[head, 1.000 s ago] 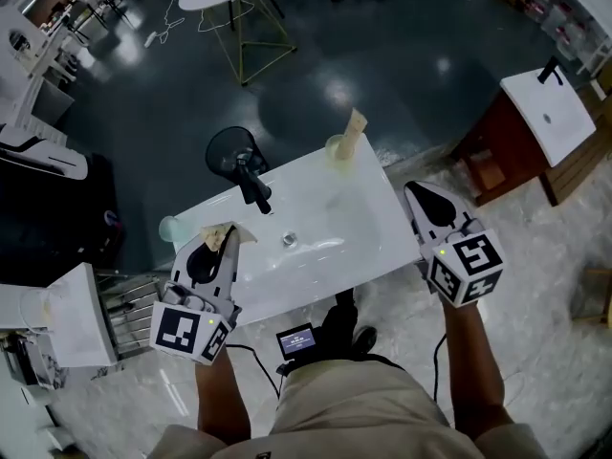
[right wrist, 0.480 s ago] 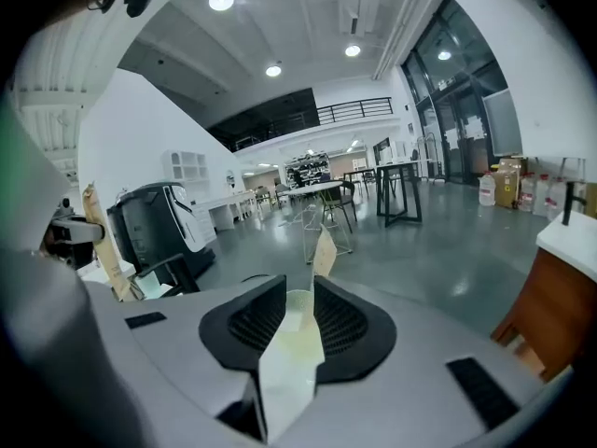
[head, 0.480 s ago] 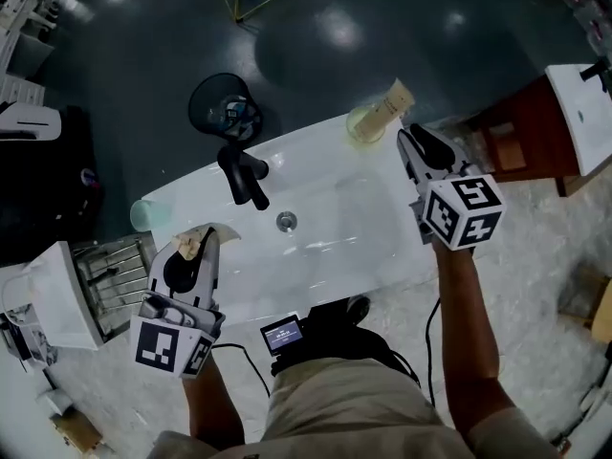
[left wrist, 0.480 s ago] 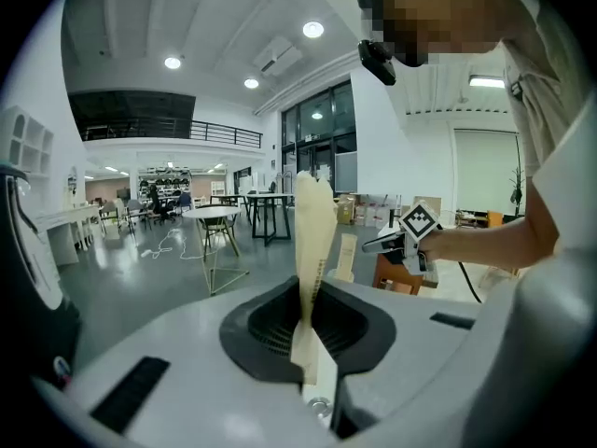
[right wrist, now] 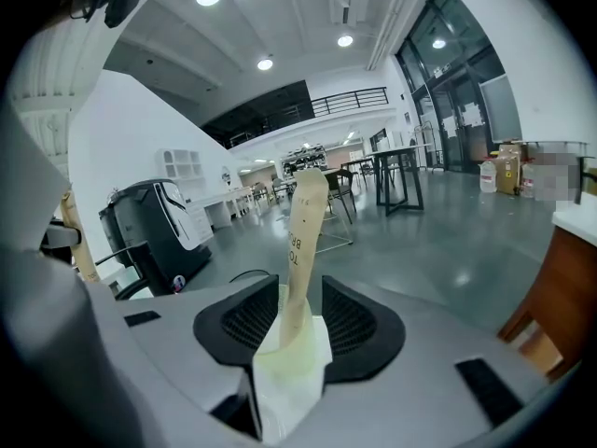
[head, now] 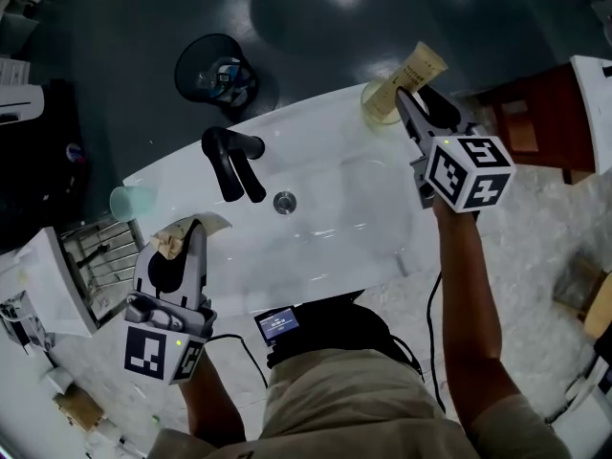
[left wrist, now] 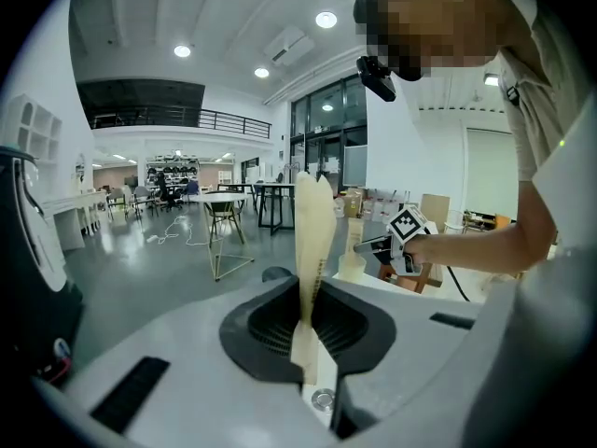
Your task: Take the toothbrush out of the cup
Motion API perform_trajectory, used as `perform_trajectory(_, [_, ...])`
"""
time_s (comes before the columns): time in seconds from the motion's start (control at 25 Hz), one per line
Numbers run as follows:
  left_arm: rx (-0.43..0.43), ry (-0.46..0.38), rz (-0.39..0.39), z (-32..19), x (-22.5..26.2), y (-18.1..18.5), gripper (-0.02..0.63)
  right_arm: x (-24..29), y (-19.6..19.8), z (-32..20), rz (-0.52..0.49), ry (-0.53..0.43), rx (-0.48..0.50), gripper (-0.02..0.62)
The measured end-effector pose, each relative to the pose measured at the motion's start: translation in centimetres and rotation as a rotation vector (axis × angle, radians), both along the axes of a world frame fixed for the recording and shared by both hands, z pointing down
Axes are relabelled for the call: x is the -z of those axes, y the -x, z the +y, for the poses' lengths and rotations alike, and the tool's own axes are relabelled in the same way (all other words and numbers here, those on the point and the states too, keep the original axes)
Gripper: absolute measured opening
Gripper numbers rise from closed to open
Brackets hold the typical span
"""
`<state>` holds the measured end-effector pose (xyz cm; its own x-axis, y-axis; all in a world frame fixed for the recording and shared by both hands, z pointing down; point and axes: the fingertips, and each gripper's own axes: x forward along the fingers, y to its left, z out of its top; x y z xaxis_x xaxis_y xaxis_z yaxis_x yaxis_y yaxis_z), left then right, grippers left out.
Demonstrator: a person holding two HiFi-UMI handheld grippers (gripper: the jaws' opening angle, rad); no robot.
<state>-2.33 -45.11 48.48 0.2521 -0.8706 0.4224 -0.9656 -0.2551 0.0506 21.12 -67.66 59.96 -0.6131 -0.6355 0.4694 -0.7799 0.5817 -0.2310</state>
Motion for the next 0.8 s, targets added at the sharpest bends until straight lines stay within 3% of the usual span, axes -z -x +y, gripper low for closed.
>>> perform_trajectory(0.12, [0.003,-0.001,-0.013,0.3,-0.1,0.3,0.026,-0.2,0.0,-0.1,0.013,-0.003,-0.003,0.14])
perform_trajectory(0.32, [0.007,0.017,-0.031,0.9,-0.9,0.9,0.026,-0.3,0.0,-0.1,0.031,-0.039,-0.019,0.032])
perform_trajectory(0.8, [-0.007,-0.034,-0.031,1.8,1.9,0.6,0.026,6.2,-1.1,1.2,0.0,-0.147,-0.064,0.025])
